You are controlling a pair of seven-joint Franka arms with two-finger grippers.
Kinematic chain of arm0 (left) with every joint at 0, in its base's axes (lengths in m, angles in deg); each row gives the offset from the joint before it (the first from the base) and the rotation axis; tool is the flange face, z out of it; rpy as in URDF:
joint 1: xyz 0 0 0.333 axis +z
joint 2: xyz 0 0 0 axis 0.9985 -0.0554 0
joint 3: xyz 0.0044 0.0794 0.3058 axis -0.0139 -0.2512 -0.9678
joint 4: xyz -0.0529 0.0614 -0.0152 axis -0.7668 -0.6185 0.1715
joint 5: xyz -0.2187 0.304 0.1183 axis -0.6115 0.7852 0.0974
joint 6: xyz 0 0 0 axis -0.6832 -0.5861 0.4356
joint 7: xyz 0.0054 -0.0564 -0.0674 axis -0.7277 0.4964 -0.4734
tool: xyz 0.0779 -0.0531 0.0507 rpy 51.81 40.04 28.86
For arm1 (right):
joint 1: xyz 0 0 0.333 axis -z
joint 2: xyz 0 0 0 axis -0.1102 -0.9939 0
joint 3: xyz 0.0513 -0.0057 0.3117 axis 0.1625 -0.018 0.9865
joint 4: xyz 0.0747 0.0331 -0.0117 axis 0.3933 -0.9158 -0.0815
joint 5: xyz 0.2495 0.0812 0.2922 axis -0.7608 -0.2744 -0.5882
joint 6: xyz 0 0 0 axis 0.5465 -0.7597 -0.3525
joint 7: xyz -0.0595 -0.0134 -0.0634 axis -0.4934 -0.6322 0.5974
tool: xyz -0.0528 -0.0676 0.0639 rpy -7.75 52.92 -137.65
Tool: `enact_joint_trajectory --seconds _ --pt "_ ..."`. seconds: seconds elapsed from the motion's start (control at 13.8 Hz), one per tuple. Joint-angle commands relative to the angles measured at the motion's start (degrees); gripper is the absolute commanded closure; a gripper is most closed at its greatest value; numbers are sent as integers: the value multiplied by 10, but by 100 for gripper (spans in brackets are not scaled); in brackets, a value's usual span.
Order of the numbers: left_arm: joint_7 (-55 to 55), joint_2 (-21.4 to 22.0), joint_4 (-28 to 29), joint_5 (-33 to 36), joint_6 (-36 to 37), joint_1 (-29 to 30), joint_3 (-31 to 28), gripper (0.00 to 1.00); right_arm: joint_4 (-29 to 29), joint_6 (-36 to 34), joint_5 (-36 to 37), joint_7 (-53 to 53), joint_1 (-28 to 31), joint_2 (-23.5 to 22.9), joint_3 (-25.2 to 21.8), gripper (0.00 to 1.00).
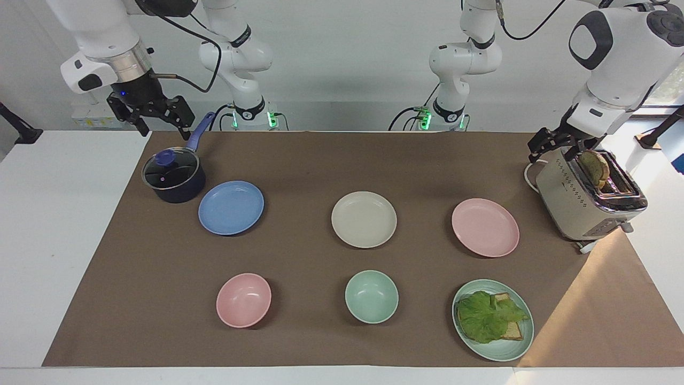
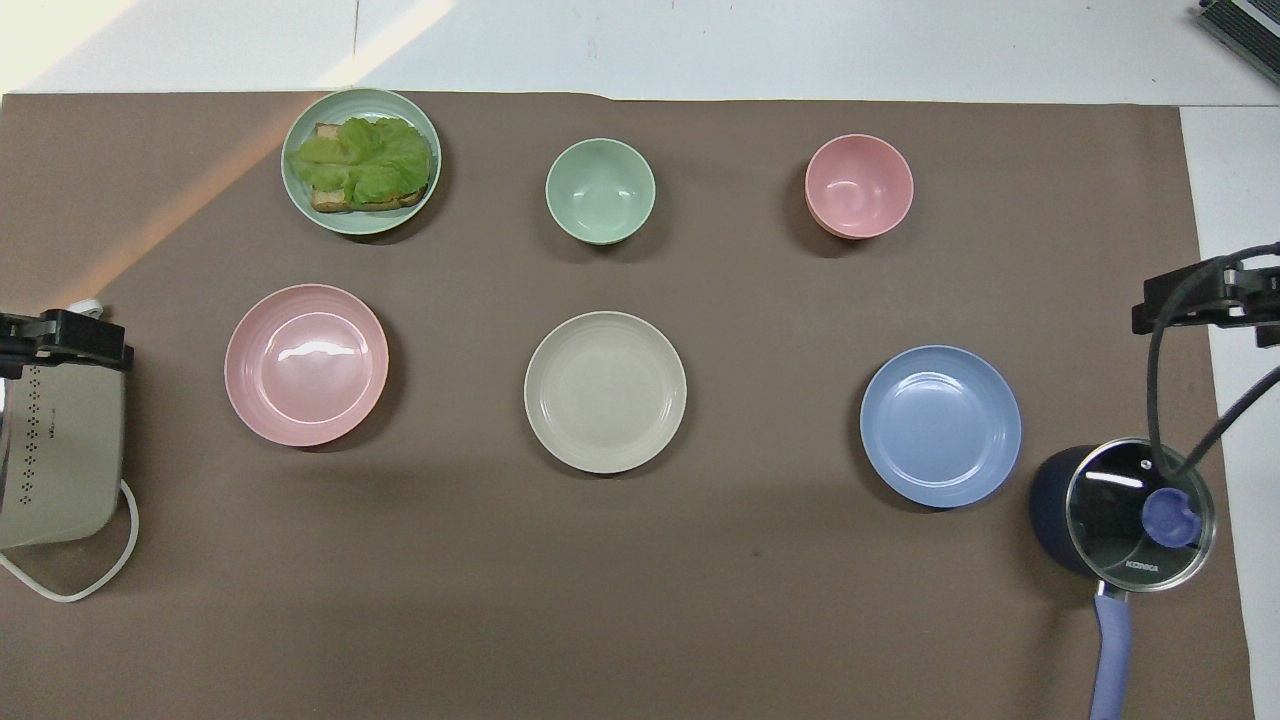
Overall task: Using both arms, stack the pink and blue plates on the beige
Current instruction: 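Reach the left gripper to the pink plate rim and grasp it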
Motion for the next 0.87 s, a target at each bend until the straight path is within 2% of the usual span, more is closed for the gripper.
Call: enact_joint_trajectory --seconds 0.0,0.29,0.8 --pt "-3 13 15 -6 -8 2 0 0 -14 4 -6 -12 5 12 2 0" --pt "-2 9 27 -6 -15 2 0 0 -14 4 -6 -12 5 12 2 0" --pt "0 -6 140 -21 -141 13 0 0 -14 4 -6 -12 5 12 2 0"
